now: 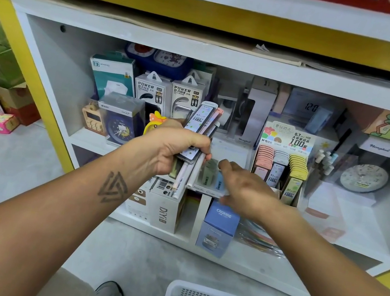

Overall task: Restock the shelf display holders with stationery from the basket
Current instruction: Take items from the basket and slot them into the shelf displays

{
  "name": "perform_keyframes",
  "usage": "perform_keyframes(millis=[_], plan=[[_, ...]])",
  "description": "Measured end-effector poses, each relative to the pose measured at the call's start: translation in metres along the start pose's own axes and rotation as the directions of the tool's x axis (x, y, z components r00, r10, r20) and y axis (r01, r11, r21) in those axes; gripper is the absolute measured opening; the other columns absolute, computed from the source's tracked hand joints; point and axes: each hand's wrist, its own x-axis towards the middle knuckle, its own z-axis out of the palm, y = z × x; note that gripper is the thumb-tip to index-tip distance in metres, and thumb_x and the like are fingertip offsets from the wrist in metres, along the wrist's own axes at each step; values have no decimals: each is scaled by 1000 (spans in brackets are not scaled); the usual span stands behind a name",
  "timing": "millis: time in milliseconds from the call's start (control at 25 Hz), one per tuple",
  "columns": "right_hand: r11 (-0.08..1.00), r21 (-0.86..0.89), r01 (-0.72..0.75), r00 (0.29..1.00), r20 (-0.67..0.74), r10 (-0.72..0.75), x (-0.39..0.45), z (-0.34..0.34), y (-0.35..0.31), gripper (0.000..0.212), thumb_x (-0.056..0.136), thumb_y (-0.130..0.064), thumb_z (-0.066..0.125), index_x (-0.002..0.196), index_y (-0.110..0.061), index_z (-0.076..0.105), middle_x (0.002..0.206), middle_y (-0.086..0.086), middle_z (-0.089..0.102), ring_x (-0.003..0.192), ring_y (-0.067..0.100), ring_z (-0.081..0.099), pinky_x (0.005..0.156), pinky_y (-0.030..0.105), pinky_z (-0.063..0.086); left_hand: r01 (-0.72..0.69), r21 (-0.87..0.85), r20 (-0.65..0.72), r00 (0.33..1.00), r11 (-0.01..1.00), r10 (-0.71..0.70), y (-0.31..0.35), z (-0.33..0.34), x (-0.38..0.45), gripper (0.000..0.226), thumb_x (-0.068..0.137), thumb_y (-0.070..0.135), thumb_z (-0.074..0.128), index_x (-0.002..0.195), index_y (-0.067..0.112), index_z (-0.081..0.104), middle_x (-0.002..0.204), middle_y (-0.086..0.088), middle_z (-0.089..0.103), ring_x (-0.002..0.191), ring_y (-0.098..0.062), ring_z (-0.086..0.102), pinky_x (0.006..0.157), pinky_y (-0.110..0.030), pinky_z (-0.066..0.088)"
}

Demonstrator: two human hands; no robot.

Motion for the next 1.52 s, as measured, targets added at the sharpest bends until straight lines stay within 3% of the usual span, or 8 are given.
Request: perform_keyframes(millis=[240, 280, 360, 440, 800, 920, 1120, 1520], plan=[[974, 206, -91, 990, -88, 111, 3, -12, 3, 36, 93, -17, 66, 123, -17, 45, 112, 3, 56, 96, 25, 60, 76, 34, 53, 12, -49, 103, 995, 999, -7, -1, 4, -2, 31, 70, -16, 68, 98, -4, 66, 76, -25, 70, 66, -30, 71, 64, -39, 60], [903, 417, -105, 978, -123, 170, 4, -19, 4, 31, 95, -15, 63, 124, -17, 52, 109, 0, 60, 93, 22, 62, 69, 26, 52, 11, -50, 127, 992, 999, -5, -1, 6, -3, 32, 71, -17, 68, 100, -6, 65, 76, -25, 69, 65, -30, 71, 62, -37, 59], [478, 878, -31, 955, -115, 272, 1, -39, 5, 25, 95, -2, 58, 118, -10, 62, 99, 1, 72, 80, 20, 67, 56, 20, 49, 6, -52, 174, 985, 999, 3, -1, 13, -4, 31, 72, -18, 65, 102, -6, 65, 75, -24, 69, 63, -28, 71, 60, -36, 60], [78, 994, 74, 963, -92, 254, -9, -52, 6, 22, 92, 0, 64, 113, -6, 67, 91, 7, 75, 71, 18, 67, 55, 23, 50, -27, -43, 213, 976, 999, 35, -1, 22, -5, 31, 74, -20, 62, 99, -2, 67, 73, -22, 69, 60, -26, 70, 59, -33, 59], [-255, 957, 137, 940, -44, 339, -46, -72, 44, 21, 79, 4, 72, 98, -1, 65, 72, 14, 70, 57, 17, 63, 53, 21, 57, -43, -174, 287, 953, 984, 93, -3, 76, -2, 30, 73, -18, 66, 91, 4, 75, 90, -25, 73, 76, -35, 73, 61, -34, 59], [-164, 950, 266, 840, -145, 523, -68, -88, 80, 14, 85, 6, 68, 98, 0, 66, 71, 10, 71, 55, 15, 61, 53, 20, 54, -44, -215, 233, 968, 976, 95, -2, 94, 4, 28, 74, -19, 64, 95, 0, 66, 87, -26, 71, 80, -40, 71, 58, -35, 59], [415, 897, 152, 614, -415, 672, -105, -92, 129, 13, 91, 9, 63, 101, 1, 60, 71, 18, 56, 56, 23, 58, 57, 28, 55, -46, -174, 256, 962, 984, 90, -6, 121, 5, 26, 74, -19, 63, 93, -2, 62, 68, -21, 66, 57, -28, 66, 50, -29, 54], [724, 687, -59, 656, -520, 547, -116, -67, 159, 12, 92, 0, 66, 92, -12, 64, 81, 14, 70, 74, 24, 73, 79, 42, 61, -31, -116, 322, 944, 993, 67, -18, 155, 16, 26, 72, -16, 66, 65, 9, 74, 69, -23, 65, 57, -28, 61, 57, -31, 55]])
